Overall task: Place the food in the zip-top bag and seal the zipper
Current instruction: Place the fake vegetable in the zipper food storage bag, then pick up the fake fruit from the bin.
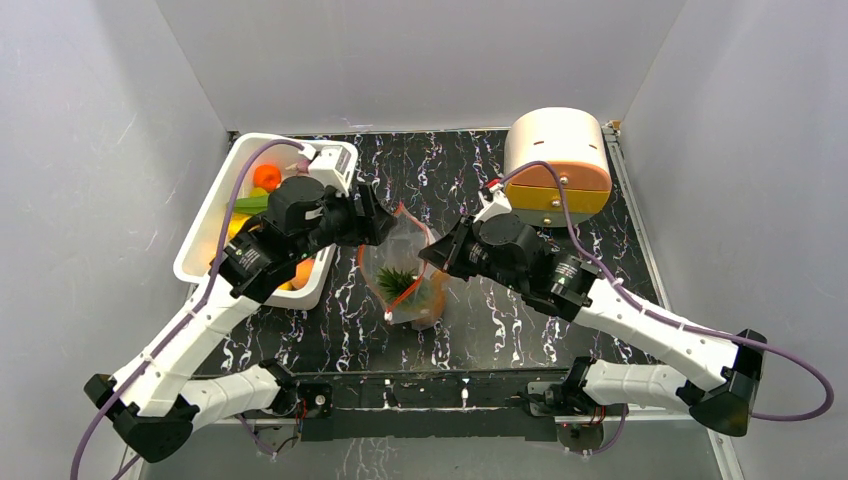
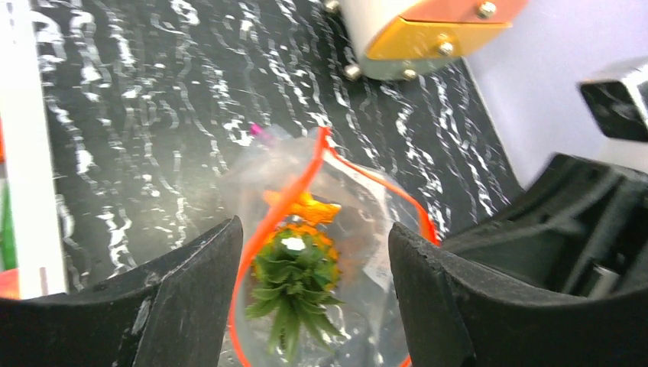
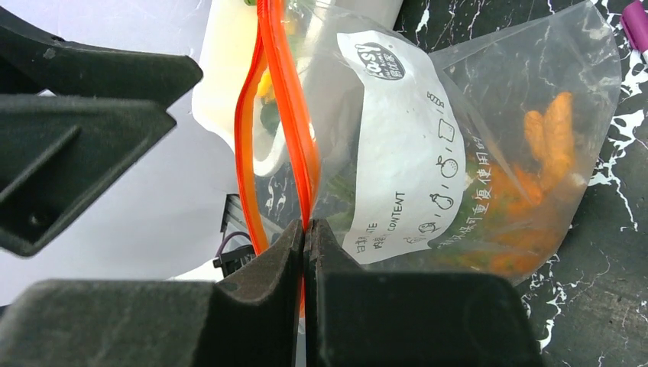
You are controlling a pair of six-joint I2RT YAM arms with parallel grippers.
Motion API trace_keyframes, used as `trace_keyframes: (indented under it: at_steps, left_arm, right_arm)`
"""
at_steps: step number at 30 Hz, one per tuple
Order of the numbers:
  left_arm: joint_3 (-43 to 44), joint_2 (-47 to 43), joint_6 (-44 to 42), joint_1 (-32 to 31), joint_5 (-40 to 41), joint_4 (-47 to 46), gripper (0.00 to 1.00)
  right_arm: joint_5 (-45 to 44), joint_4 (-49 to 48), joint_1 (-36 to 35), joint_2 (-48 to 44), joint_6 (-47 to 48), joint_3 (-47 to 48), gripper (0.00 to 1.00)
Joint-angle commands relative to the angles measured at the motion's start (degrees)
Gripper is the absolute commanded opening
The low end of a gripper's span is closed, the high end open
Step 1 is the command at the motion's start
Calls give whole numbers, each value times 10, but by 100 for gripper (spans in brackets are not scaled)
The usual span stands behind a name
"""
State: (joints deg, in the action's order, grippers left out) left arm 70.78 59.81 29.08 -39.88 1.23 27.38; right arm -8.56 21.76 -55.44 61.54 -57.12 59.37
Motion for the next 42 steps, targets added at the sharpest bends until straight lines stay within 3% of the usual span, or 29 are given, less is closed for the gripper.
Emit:
trace_keyframes:
  at_steps: [1,6,13,18,27,42]
  left_arm:
    - [29,-6,-41,-3,137,66,72]
    - [34,6,-53,-2,262,76,82]
    - [24,36,-51,27,303,67,82]
    - [17,50,-18,120,276,80,74]
    - [-41,73,-50,245,260,67,61]
    - [-133,173,-70,379,174,-41,48]
  right_arm:
    - [-8,-22,0,-26,5,5,0]
    - [-7,-20,0,-38,4,-7,0]
    - [-2,-17,0,-43,7,-6,0]
    - [-8,-6,0,-43,17,2,0]
    - [-5,-4,0,-48,19,-2,0]
    - [-30,14,0,-56,33,6,0]
